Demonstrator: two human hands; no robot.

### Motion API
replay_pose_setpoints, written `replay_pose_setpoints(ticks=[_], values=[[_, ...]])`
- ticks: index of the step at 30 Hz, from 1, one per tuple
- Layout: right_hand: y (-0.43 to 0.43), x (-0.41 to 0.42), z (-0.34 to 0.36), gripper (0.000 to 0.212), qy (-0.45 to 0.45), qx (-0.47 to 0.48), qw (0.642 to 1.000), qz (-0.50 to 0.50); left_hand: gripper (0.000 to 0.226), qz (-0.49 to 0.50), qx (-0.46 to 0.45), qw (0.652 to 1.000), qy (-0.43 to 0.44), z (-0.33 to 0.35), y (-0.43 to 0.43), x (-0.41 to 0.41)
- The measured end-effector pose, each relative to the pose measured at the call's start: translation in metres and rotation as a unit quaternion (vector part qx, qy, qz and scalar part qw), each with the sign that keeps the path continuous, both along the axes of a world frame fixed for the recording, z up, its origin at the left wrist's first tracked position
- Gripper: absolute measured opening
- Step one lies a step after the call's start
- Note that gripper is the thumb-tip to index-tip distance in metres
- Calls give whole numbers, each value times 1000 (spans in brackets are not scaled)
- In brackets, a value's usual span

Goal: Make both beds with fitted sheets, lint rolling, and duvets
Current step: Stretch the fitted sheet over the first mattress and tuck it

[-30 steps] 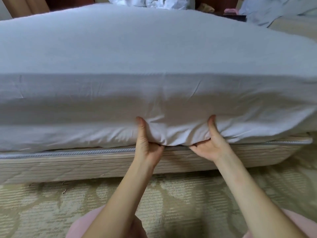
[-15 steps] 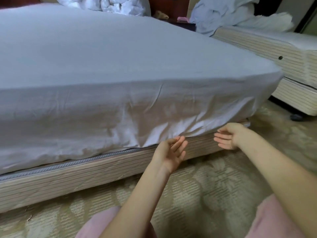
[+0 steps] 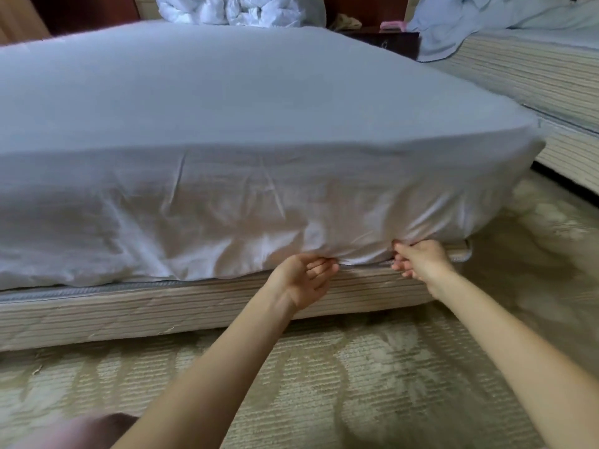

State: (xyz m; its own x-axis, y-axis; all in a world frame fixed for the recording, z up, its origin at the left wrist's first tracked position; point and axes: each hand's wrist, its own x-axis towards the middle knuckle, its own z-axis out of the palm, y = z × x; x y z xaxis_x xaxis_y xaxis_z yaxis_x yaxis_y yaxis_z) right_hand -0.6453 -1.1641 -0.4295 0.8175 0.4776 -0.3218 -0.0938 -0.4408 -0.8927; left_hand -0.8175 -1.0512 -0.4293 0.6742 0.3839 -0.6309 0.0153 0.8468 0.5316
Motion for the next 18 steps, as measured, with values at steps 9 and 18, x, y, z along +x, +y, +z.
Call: replay_pose_setpoints(ticks=[9, 18], values=[[-18, 28, -20, 26, -31, 93, 995, -25, 15, 68, 11, 996, 49, -3, -40, 54], [1, 10, -30, 16, -62, 136, 975, -162, 29, 291, -40, 943, 159, 6, -16, -6]])
